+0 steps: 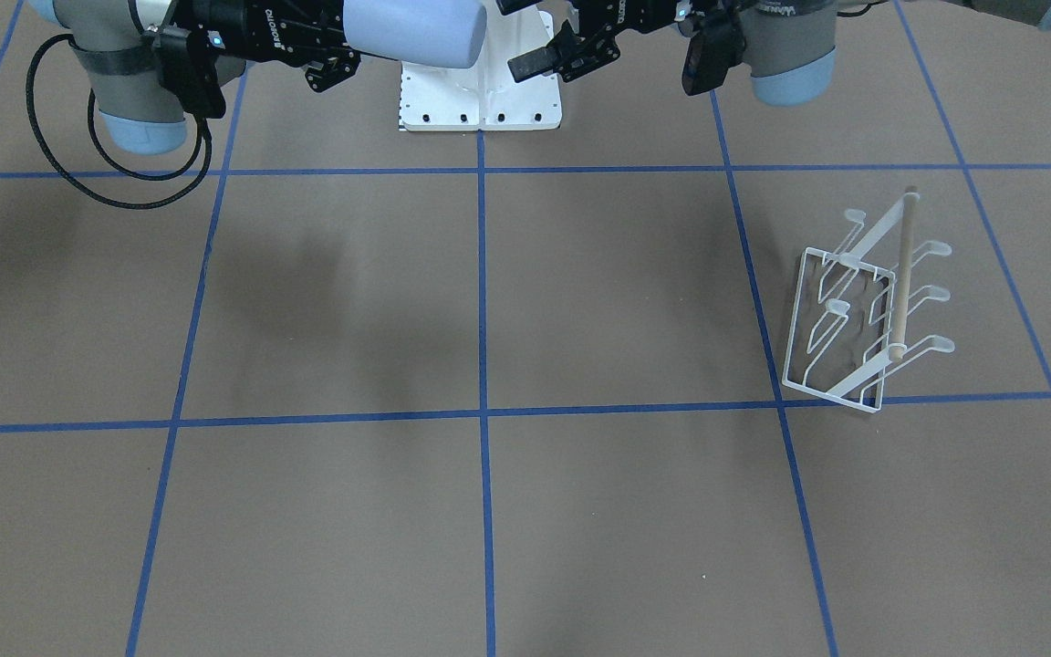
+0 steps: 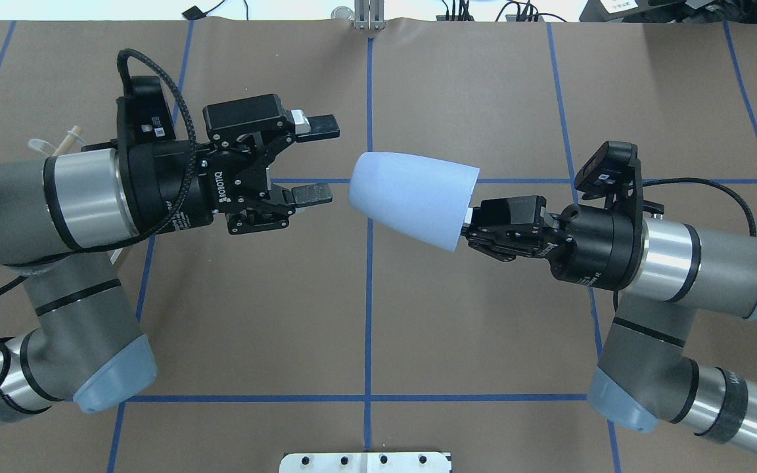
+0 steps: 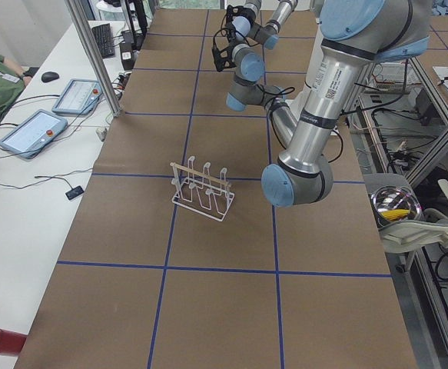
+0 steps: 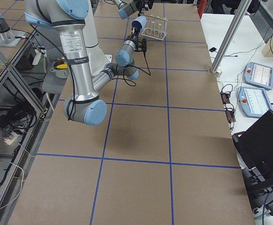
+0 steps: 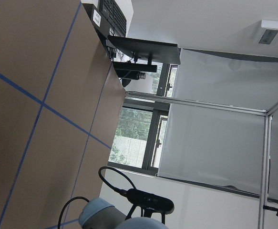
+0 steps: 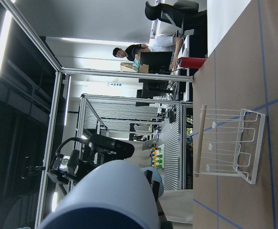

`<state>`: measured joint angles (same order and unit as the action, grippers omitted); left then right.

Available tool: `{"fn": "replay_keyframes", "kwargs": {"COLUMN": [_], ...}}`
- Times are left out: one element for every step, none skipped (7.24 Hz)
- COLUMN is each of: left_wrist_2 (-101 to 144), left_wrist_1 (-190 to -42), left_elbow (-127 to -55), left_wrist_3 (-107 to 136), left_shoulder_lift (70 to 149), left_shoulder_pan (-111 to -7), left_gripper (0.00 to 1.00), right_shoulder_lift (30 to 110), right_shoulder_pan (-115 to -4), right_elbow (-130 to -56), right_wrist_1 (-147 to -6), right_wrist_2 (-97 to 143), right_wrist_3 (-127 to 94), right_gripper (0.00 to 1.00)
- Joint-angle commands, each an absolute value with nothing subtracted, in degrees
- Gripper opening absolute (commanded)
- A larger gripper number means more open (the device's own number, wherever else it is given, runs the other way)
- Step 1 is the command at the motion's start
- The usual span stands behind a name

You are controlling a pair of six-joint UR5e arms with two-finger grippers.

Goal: Hang cup on cup holder
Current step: 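Grasp the cup's wide end with the left gripper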

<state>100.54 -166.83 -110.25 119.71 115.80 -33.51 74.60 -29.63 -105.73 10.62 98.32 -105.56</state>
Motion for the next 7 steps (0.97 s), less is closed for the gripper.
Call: {"fn": "replay_keyframes", "kwargs": {"left_wrist_2": [100.5,100.6,100.6,100.6,100.6,100.5,100.5], "left_wrist_1": [-166.8,-166.8,-166.7,-166.6,-166.6,-166.6,-166.6], "left_elbow": [-110.1,-110.3,-110.4,-110.4,-110.3,-110.2,-110.1], "left_wrist_3": [119.6,119.7,119.7,119.7,119.7,119.7,119.7], "left_shoulder_lift": [116.1,116.5,117.2,117.4,117.4,117.4,117.5], "left_shoulder_pan": [-32.6,-32.5,-32.4,-31.6,-31.5,-31.0,-30.6], "left_gripper": [0.97,0.97,0.97,0.97,0.97,0.97,0.97], "right_shoulder_lift": [73.9,73.8,73.8,73.7,73.7,73.0,72.9], "right_shoulder_pan": [-29.6,-29.2,-29.1,-29.0,-28.8,-28.7,-28.7], "right_elbow": [-105.9,-105.8,-105.6,-105.6,-105.6,-105.6,-105.6], "right_wrist_1": [10.6,10.6,10.6,10.6,10.6,10.5,10.5], "right_wrist_2": [98.3,98.3,98.3,98.3,98.3,98.3,98.2], "right_wrist_3": [-105.6,-105.6,-105.6,-105.6,-105.6,-105.6,-105.6], "right_gripper": [0.0,0.0,0.0,0.0,0.0,0.0,0.0]}}
